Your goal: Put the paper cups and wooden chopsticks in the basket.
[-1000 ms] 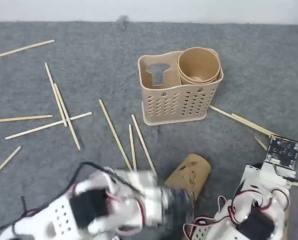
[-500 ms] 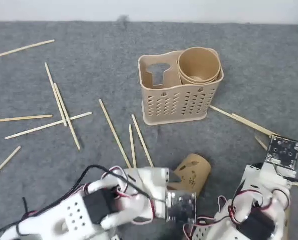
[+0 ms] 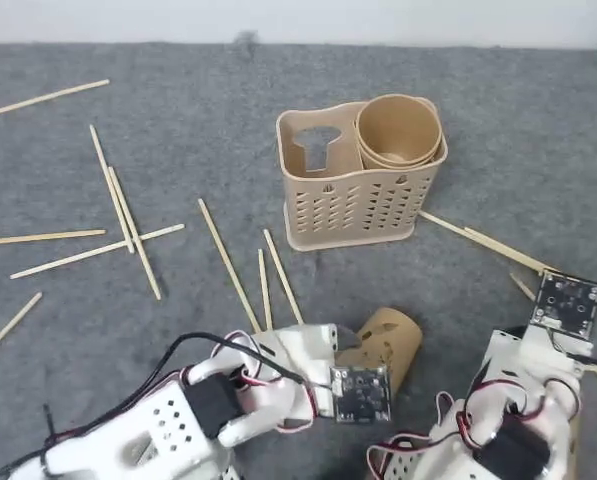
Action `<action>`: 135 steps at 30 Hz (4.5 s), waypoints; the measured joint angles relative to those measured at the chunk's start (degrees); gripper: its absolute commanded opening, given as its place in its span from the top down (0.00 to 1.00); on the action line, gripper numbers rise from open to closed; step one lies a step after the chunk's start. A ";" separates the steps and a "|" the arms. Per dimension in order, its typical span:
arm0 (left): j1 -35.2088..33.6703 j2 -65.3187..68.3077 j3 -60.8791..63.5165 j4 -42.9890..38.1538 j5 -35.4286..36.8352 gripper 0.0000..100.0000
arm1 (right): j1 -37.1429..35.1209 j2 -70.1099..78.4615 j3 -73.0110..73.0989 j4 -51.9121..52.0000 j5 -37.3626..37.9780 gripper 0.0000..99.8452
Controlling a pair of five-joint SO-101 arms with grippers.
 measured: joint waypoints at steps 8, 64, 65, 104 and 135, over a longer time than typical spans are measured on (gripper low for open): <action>-1.58 4.75 1.93 -9.85 1.05 0.83 | 3.52 0.00 0.88 -5.19 0.00 0.99; -18.29 53.10 -84.66 31.82 37.54 0.99 | 6.77 0.70 17.41 -18.99 0.00 0.99; -18.37 53.10 -87.21 32.53 37.89 0.99 | 6.77 0.79 17.67 -19.25 0.00 0.99; -24.79 101.27 -154.02 40.70 43.08 0.99 | 6.68 0.88 26.37 -50.81 -7.74 0.99; -24.97 104.00 -154.02 42.90 46.33 0.99 | 6.33 -1.05 26.02 -13.63 -7.74 0.99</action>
